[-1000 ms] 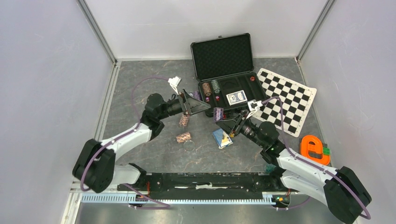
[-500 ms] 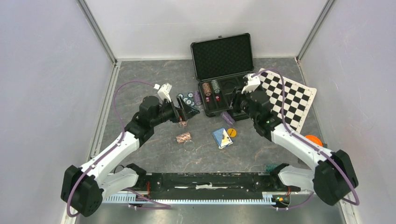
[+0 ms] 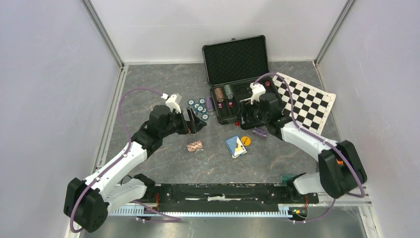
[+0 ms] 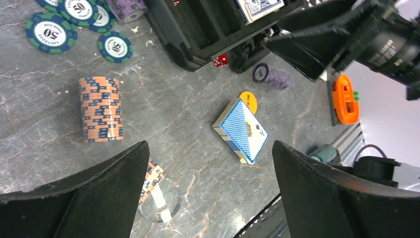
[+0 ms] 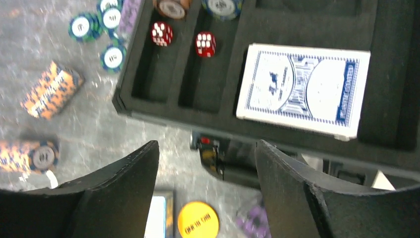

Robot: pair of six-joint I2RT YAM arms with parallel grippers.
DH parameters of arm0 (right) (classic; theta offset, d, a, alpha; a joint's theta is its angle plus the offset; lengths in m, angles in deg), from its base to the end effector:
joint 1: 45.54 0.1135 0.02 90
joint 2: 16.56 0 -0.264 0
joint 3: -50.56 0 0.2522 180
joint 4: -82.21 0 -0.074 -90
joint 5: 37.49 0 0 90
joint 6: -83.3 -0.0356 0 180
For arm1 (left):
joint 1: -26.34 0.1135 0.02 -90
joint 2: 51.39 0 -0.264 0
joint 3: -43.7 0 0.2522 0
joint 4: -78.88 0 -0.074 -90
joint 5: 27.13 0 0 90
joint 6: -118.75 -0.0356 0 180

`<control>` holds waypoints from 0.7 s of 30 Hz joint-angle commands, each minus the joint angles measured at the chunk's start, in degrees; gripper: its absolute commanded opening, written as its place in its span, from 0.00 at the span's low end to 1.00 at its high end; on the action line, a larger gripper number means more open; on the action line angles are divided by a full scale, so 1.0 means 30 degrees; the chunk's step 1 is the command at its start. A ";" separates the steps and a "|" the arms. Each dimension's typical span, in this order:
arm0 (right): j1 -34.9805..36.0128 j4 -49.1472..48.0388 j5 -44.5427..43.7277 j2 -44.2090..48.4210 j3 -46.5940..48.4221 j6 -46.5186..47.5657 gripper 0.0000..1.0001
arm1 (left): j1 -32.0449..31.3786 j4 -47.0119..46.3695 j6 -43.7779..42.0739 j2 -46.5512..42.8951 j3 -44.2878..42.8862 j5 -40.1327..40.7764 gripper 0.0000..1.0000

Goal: Pack up texas hold em set

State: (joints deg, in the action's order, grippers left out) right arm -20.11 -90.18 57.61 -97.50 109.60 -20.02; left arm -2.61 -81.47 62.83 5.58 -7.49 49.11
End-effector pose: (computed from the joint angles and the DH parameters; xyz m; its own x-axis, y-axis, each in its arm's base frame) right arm 0.2765 0.1350 0.2262 -0.5475 -0.0062 -0.8368 -0.3817 0.8917 0.2431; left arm 0.1929 -0.1164 0.2628 -0.6800 -0.2458 -0.6908 0.3345 0.7343 -0.5907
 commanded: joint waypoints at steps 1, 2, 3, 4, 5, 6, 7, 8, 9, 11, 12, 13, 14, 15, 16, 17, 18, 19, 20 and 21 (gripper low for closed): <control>-0.0027 0.1839 -0.0251 0.2390 -0.0854 0.2628 0.78 | 0.0064 -0.0055 -0.1286 -0.0209 0.0470 0.1021 1.00; -0.0011 0.2382 -0.0866 0.2436 -0.0707 0.2917 0.76 | 0.0065 -0.0357 -0.1285 -0.0148 0.0623 0.1122 1.00; -0.0059 0.2675 -0.1326 0.2342 -0.0556 0.3029 0.72 | 0.0054 -0.0662 -0.1274 -0.0046 0.0813 0.1302 1.00; -0.0054 0.2765 -0.1406 0.2158 -0.0266 0.3066 0.68 | 0.0033 -0.0974 -0.1275 0.0043 0.0995 0.1454 1.00; -0.0040 0.2746 -0.1296 0.1859 0.0113 0.2903 0.64 | 0.0033 -0.1208 -0.1277 0.0135 0.1146 0.1597 1.00; -0.0039 0.2648 -0.1023 0.1429 0.0515 0.2624 0.63 | 0.0012 -0.1488 -0.1290 0.0141 0.1321 0.1853 1.00; -0.0043 0.2372 -0.0562 0.1014 0.0961 0.2315 0.62 | 0.0000 -0.1759 -0.1337 0.0098 0.1533 0.2100 1.00; -0.0043 0.2225 0.0029 0.0534 0.1384 0.2132 0.61 | 0.0006 -0.1873 -0.1448 -0.0048 0.1837 0.2302 1.00; -0.0038 0.1497 0.0432 -0.0120 0.1933 0.1907 0.59 | 0.0009 -0.2583 -0.1638 -0.0176 0.2084 0.2488 1.00; -0.0010 0.1406 0.0498 -0.1549 0.3201 0.1609 0.54 | 0.0006 -0.3155 -0.1915 -0.0533 0.2670 0.2923 1.00; -0.0010 0.1454 0.0400 -0.2384 0.3976 0.1541 0.49 | -0.0015 -0.3358 -0.2102 -0.0723 0.2946 0.3097 1.00; -0.0010 0.1710 0.0239 -0.3224 0.4825 0.1509 0.44 | 0.0002 -0.3598 -0.2287 -0.0899 0.3203 0.3215 1.00; -0.0010 0.1864 0.0211 -0.3951 0.5622 0.1424 0.42 | 0.0004 -0.3821 -0.2391 -0.1089 0.3515 0.3377 1.00; -0.0003 0.1900 0.0288 -0.4524 0.6089 0.1271 0.40 | 0.0000 -0.3985 -0.2520 -0.1237 0.3794 0.3539 1.00; -0.0010 0.1933 0.0387 -0.5097 0.6709 0.1016 0.38 | 0.0011 -0.4210 -0.2590 -0.1427 0.4048 0.3629 1.00; -0.0010 0.1870 0.0548 -0.5619 0.7144 0.0730 0.36 | 0.0011 -0.4456 -0.2699 -0.1588 0.4337 0.3737 1.00; 0.0011 0.1741 0.0697 -0.6024 0.7496 0.0517 0.33 | 0.0000 -0.4685 -0.2777 -0.1720 0.4549 0.3841 1.00; 0.0058 0.1625 0.0744 -0.6478 0.7831 0.0285 0.30 | -0.0005 -0.4915 -0.2875 -0.1868 0.4738 0.3934 1.00; 0.0117 0.1584 0.0618 -0.6852 0.8126 0.0151 0.28 | 0.0014 -0.5073 -0.3002 -0.1950 0.4846 0.4001 1.00; 0.0171 0.1601 0.0494 -0.7265 0.8493 0.0022 0.26 | 0.0007 -0.5145 -0.3103 -0.2022 0.4936 0.4044 1.00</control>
State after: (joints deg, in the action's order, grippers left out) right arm -20.13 -83.65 58.59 -115.77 129.97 -17.11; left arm -2.61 -91.04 57.52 1.19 6.17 58.58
